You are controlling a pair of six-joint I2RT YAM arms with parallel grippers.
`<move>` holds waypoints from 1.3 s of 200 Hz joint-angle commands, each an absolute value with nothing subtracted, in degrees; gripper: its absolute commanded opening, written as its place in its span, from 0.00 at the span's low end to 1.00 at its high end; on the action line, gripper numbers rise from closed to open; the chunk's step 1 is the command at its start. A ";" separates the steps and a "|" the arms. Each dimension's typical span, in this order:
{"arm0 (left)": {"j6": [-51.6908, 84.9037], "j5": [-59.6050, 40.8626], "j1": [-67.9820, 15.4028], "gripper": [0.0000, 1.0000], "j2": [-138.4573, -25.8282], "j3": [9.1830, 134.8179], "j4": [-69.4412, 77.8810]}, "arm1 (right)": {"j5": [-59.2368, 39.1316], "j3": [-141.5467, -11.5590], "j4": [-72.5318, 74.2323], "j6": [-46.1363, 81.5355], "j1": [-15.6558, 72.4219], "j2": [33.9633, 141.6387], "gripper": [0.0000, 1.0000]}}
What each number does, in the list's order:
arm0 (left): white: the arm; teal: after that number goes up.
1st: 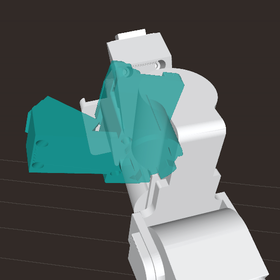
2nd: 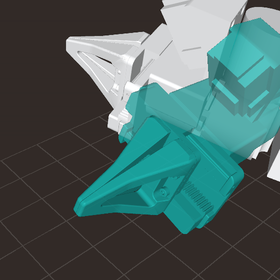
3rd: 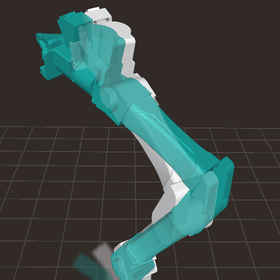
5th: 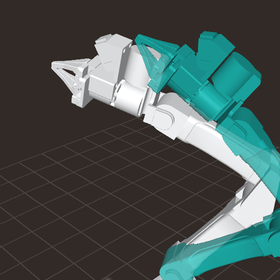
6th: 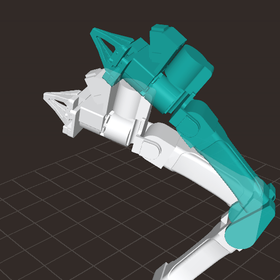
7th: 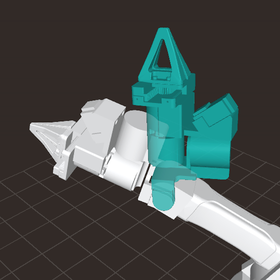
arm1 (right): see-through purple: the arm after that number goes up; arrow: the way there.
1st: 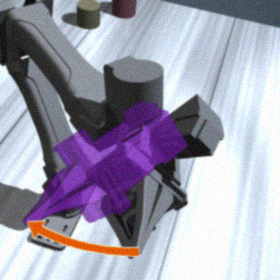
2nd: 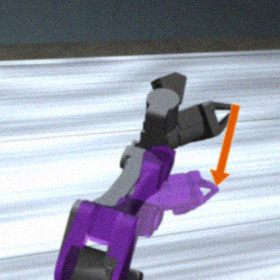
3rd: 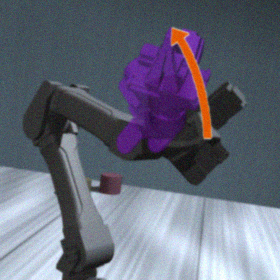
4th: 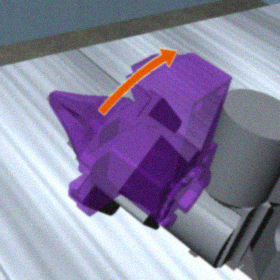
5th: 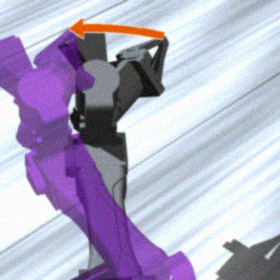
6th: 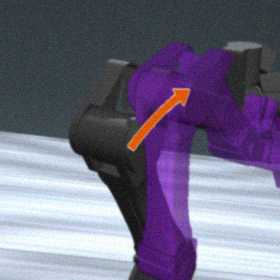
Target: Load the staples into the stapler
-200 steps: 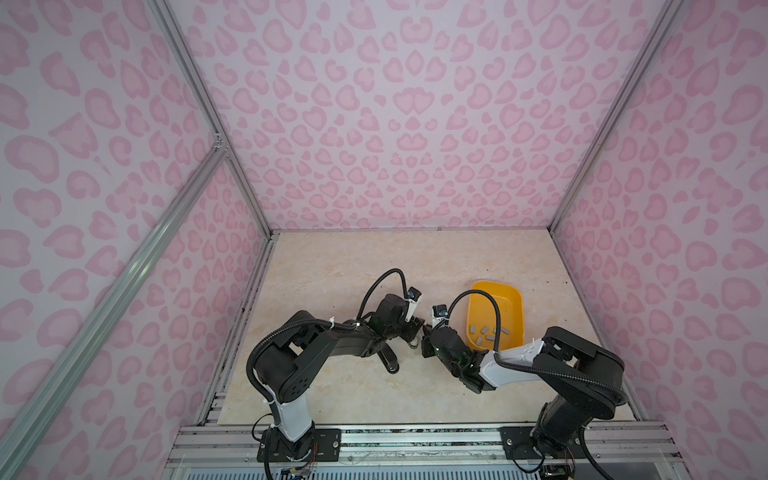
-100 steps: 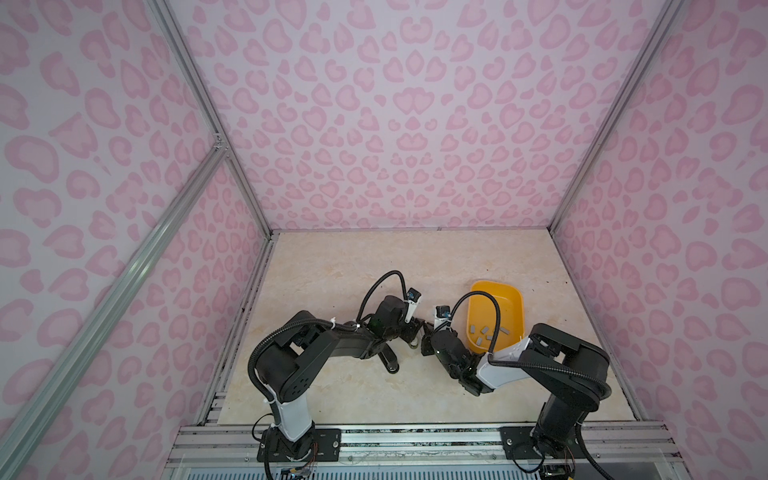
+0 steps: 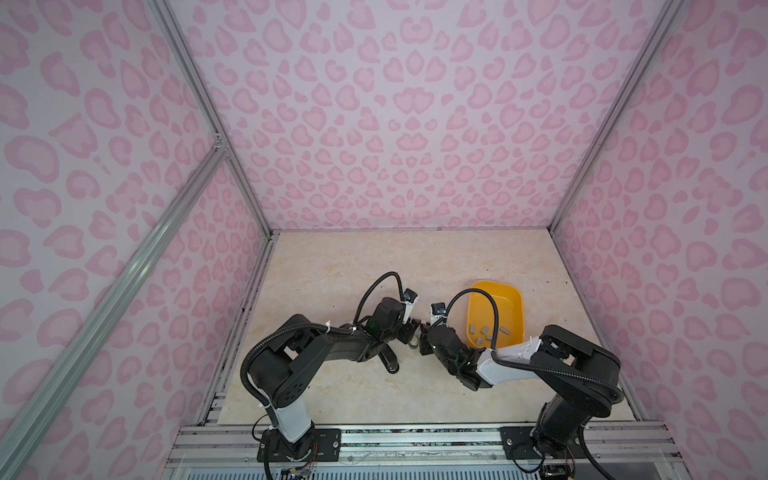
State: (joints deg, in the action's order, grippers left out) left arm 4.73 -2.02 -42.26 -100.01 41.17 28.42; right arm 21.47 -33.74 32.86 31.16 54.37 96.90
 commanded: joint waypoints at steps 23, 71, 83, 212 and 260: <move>5.05 -1.27 -42.28 0.54 -98.73 40.14 27.98 | 19.61 -35.44 24.97 29.03 53.88 97.69 0.22; 5.36 -2.46 -42.26 0.53 -99.02 39.10 28.88 | 19.40 -33.50 27.54 30.07 53.31 101.15 0.21; 5.37 -2.53 -42.25 0.53 -99.05 38.86 29.18 | 19.18 -32.98 27.94 30.57 53.11 101.87 0.20; 5.97 -2.91 -42.27 0.48 -100.27 36.67 32.36 | 19.99 -27.67 33.48 32.32 53.65 107.46 0.16; 5.60 -2.48 -42.28 0.48 -95.38 33.87 34.18 | 19.34 -31.08 27.90 30.98 53.66 101.85 0.20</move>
